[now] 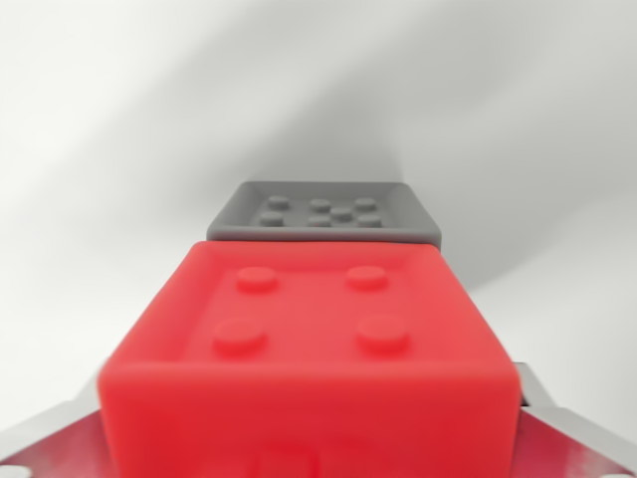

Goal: Destack cube

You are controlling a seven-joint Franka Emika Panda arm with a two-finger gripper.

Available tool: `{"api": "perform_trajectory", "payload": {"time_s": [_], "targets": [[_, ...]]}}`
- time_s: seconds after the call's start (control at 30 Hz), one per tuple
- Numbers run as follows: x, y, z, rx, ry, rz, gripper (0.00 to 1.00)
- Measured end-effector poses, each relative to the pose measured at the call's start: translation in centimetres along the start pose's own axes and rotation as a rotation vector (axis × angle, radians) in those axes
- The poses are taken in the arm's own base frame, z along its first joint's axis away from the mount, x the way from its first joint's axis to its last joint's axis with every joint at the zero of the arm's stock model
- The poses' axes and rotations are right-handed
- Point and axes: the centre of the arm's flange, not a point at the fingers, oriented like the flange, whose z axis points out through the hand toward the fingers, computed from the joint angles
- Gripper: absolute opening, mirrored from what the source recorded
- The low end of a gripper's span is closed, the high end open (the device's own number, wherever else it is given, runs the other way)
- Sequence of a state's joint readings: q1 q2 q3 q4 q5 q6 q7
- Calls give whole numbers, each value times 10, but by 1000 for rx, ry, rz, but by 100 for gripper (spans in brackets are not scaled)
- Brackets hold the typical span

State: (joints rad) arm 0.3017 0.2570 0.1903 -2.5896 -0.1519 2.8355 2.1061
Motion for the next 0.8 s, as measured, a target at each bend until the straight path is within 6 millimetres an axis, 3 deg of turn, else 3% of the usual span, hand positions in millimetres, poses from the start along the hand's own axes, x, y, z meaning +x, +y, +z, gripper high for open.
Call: {"api": "perform_trajectory", "payload": {"time_s": [0.8], "targets": [[0, 0, -3, 1, 0, 0, 0]]}}
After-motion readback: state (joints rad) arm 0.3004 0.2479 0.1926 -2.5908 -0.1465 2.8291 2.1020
